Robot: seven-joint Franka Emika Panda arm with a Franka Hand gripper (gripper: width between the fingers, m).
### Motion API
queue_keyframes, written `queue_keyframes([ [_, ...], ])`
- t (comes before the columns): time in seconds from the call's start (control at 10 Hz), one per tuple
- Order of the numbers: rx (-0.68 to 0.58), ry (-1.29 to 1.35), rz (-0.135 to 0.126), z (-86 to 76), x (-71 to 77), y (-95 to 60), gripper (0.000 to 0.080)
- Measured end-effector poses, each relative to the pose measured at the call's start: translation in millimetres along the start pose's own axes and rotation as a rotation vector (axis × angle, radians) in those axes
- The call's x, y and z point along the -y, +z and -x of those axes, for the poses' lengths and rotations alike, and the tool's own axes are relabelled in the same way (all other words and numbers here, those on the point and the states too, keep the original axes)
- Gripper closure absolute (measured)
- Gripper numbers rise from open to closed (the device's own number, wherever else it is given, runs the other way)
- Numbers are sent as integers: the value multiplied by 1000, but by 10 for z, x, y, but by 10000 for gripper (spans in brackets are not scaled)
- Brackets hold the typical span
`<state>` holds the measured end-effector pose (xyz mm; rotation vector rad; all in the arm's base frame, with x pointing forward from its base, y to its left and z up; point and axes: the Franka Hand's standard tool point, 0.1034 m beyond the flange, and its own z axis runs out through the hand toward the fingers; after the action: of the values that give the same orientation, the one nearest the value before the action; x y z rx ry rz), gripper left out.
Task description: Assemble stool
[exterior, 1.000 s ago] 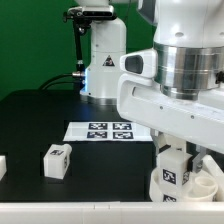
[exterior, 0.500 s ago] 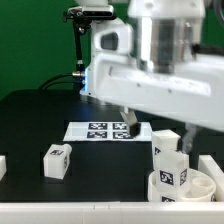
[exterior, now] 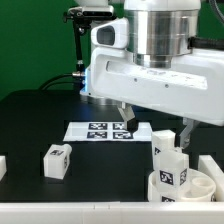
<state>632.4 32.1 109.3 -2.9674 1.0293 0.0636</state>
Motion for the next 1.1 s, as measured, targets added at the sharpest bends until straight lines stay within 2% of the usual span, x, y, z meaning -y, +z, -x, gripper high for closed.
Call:
queue_keyframes([
  [0.3,43,-81,-6,-214,-568,136,151],
  [0.4,47,-123,-11,-358,-718,132,151],
  [0.5,-5,-135,-23,-352,-708,165,151],
  [0.6,10,-139,-19,-289,-692,184,151],
  [0.8,7,-231,-18,-318,-714,196,151],
  [0.9,13,-388,-15,-347,-808,255,151],
  [1.1,29,-643,-5,-428,-1139,441,151],
])
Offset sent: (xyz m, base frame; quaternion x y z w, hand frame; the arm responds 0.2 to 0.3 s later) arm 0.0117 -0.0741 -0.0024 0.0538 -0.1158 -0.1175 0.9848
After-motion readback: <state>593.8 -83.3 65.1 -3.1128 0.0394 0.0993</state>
